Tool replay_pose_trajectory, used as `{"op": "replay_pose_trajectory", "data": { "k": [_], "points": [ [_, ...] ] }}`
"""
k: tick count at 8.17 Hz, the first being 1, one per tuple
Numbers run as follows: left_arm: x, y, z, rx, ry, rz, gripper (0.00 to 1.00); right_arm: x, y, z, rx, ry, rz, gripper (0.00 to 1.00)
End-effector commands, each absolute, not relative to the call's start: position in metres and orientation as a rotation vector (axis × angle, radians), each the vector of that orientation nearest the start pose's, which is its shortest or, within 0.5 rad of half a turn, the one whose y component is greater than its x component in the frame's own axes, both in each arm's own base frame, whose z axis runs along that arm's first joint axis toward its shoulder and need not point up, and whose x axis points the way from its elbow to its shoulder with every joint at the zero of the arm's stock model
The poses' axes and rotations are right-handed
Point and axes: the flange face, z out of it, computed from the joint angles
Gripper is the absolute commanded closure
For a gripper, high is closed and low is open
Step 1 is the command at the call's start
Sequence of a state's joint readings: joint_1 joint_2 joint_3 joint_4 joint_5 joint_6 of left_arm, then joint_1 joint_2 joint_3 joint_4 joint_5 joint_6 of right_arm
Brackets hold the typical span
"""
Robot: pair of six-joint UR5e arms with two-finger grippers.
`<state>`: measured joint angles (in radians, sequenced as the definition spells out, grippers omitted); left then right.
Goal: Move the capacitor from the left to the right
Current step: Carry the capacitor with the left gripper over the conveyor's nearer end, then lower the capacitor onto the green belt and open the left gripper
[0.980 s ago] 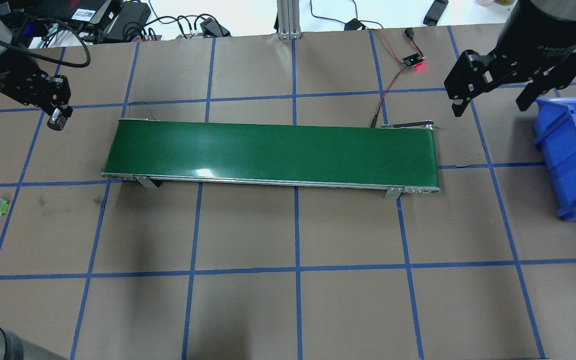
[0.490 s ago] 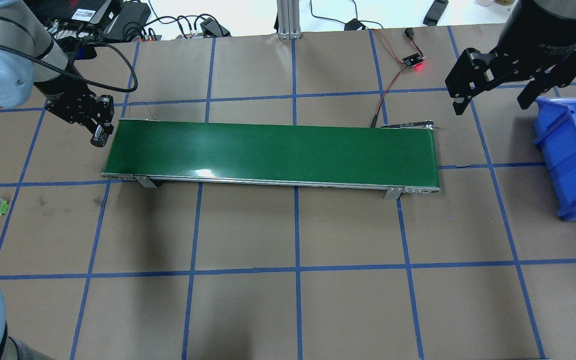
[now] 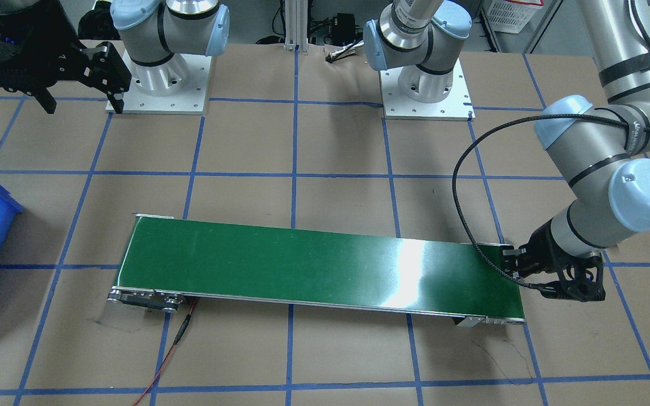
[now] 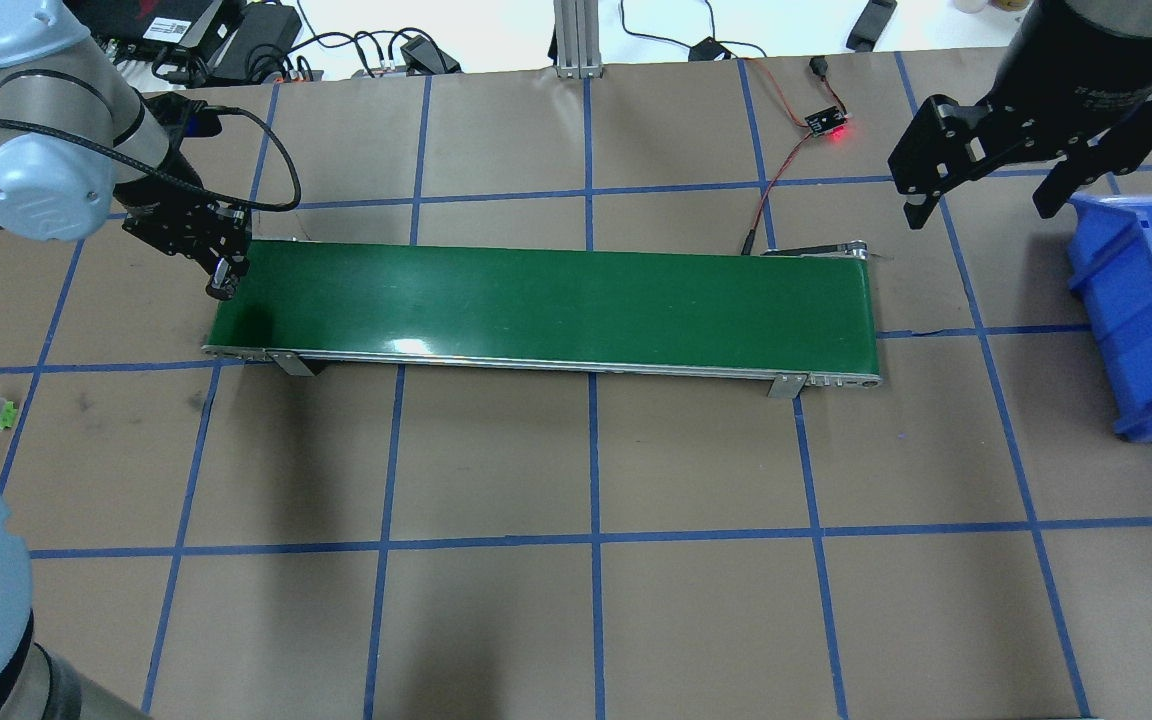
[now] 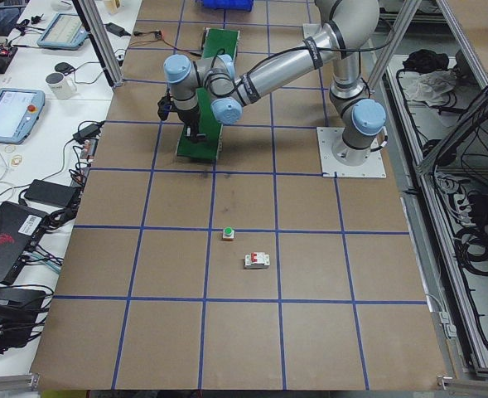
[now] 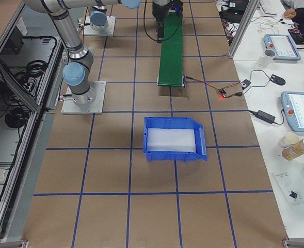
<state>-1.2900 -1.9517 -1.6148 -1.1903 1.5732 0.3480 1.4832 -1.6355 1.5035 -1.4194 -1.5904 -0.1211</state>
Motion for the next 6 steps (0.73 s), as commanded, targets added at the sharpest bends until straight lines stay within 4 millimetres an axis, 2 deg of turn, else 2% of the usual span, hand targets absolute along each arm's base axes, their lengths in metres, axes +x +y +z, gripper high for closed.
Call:
{"op": "replay_pose_trajectory", "data": {
  "k": [1,3,6],
  "points": [
    [0.033,-0.632,0.274,0.157,3.157,0.058,1.0,0.091,-0.471,0.532,-0.047,3.156,0.046,0.0],
    [0.027,-0.633,0.274,0.16,3.156,0.054,1.0,0.092,-0.474,0.52,-0.044,3.14,0.073,0.0],
    [0.027,-0.633,0.266,0.16,3.161,0.072,1.0,0.091,-0.472,0.521,-0.056,3.151,0.082,0.0]
  ]
}}
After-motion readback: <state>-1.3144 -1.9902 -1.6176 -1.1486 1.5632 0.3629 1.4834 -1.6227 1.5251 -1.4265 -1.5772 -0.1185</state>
